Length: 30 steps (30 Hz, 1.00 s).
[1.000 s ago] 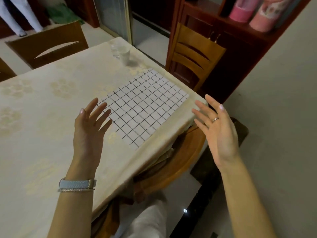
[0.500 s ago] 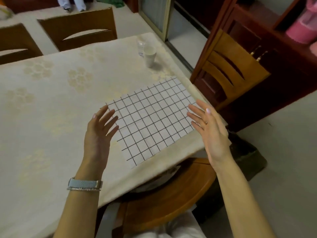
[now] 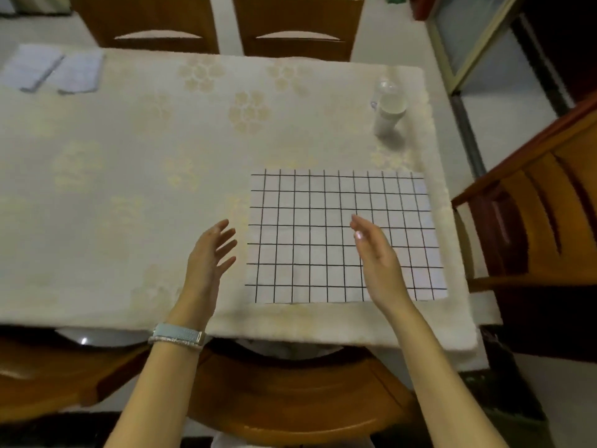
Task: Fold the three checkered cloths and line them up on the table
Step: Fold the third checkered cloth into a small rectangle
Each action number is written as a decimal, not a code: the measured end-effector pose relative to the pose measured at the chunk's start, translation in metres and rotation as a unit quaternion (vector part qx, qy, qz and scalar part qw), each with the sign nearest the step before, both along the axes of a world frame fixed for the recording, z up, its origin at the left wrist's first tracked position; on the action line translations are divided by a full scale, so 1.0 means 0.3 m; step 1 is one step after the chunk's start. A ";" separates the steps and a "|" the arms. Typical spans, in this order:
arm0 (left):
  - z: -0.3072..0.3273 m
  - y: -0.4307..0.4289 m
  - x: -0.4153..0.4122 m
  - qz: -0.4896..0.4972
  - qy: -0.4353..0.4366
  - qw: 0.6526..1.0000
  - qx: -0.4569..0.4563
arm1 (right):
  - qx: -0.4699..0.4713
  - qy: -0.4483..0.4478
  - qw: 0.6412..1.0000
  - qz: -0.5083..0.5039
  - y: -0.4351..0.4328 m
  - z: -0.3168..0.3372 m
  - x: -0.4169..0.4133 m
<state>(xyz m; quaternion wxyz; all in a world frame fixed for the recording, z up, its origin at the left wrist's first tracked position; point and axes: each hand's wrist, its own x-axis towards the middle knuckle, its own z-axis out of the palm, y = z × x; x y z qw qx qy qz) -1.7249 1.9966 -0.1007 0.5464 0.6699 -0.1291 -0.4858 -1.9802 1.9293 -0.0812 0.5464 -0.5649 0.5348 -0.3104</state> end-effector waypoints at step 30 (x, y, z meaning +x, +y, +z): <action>-0.300 0.064 -0.133 -0.052 -0.192 0.954 0.226 | -0.135 0.385 0.847 0.341 -0.008 -0.466 0.065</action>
